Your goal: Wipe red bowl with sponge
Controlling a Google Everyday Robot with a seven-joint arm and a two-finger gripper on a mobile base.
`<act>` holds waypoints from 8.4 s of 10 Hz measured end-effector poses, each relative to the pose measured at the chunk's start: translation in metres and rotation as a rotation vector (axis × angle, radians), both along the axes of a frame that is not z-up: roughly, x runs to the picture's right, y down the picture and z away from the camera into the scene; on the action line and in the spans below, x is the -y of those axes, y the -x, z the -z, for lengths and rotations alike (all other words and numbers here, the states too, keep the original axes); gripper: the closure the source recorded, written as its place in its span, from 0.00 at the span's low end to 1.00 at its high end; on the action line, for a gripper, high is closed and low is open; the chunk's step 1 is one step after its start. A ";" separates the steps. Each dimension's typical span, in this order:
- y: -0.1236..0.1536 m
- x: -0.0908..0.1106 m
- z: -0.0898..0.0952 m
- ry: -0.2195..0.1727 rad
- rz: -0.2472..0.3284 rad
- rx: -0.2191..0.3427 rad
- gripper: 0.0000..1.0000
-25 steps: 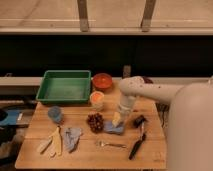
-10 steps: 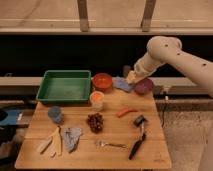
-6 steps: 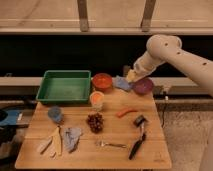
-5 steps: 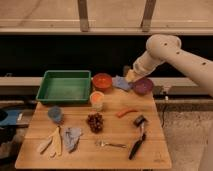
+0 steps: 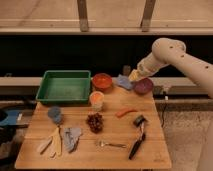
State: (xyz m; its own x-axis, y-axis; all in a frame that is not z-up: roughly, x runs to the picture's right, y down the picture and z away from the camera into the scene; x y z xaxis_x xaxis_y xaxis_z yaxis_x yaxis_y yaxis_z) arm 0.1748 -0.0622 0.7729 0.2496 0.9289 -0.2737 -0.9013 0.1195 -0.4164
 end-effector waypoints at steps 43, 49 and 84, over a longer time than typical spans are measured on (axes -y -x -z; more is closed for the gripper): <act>0.063 0.050 -0.164 -0.113 0.056 -0.214 1.00; 0.122 0.024 -0.140 -0.064 0.092 -0.069 1.00; 0.072 0.059 -0.166 -0.061 0.011 -0.139 1.00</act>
